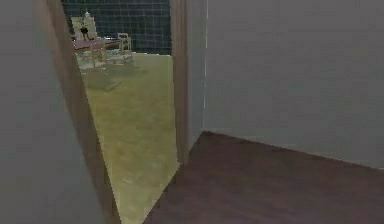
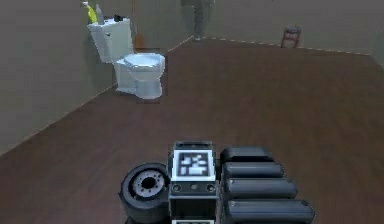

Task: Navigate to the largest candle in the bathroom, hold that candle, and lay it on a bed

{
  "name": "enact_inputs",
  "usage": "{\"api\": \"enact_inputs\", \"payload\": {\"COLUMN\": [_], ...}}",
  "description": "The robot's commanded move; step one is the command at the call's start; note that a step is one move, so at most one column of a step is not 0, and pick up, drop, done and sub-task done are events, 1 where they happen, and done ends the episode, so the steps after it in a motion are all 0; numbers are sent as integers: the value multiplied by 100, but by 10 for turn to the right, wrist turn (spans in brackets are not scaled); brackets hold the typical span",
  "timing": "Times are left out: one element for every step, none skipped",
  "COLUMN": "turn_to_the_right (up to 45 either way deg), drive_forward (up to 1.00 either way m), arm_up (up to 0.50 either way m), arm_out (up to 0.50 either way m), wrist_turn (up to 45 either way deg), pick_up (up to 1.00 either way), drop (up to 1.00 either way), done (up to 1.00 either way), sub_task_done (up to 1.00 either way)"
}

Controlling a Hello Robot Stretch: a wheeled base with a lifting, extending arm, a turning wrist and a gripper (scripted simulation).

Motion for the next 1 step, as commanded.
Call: {"api": "enact_inputs", "payload": {"turn_to_the_right": [-30], "drive_forward": [0], "arm_up": [0], "arm_out": [0], "wrist_turn": [0], "pick_up": [0], "drop": [0], "done": [0], "sub_task_done": [0]}}
